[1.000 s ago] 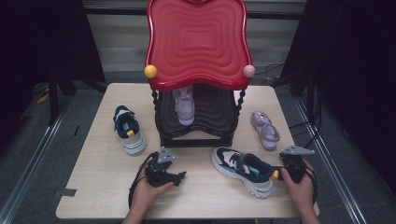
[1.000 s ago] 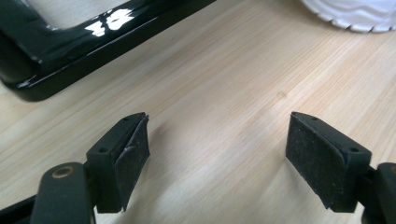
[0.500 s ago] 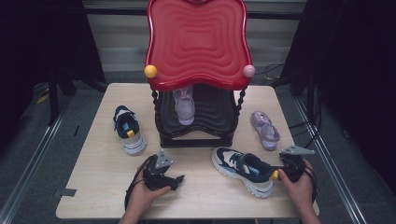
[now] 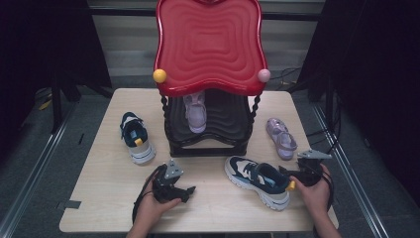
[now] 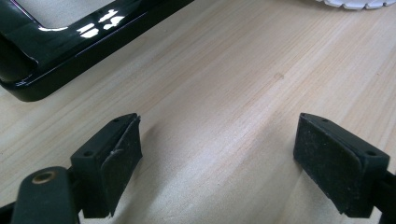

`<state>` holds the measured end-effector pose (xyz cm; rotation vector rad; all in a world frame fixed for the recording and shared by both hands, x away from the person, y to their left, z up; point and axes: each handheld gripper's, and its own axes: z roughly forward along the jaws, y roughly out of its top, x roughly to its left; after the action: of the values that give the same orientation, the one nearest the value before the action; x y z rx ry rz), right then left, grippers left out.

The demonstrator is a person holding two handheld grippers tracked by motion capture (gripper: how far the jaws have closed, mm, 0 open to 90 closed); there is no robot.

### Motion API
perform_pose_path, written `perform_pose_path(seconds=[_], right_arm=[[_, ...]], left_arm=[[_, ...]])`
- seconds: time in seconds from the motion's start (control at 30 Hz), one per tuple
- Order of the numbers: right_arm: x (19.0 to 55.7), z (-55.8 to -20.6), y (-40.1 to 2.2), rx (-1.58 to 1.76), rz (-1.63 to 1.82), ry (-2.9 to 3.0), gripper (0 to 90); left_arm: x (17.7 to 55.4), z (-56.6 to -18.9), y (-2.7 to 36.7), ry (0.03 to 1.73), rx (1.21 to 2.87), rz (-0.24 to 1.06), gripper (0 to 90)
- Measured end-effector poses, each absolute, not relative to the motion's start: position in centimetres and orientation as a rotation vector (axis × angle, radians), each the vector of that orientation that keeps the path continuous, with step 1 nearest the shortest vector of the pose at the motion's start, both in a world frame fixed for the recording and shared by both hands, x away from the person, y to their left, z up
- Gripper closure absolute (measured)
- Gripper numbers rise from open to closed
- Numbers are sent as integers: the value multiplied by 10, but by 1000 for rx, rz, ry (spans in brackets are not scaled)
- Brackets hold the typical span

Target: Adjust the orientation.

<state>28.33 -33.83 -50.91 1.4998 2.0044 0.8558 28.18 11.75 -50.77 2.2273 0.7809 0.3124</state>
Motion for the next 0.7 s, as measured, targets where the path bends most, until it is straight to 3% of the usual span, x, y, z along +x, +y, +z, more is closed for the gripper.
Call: perform_pose_path(seconds=[0.37,0.47,0.7], right_arm=[[321,-511,-334,1547,825,1944,261],[323,-512,-337,1571,846,1921,340],[313,-512,-341,1577,859,1915,362]], left_arm=[[282,-508,118,781,2227,312,146],[282,-508,118,781,2227,312,146],[282,-508,118,780,2227,312,146]])
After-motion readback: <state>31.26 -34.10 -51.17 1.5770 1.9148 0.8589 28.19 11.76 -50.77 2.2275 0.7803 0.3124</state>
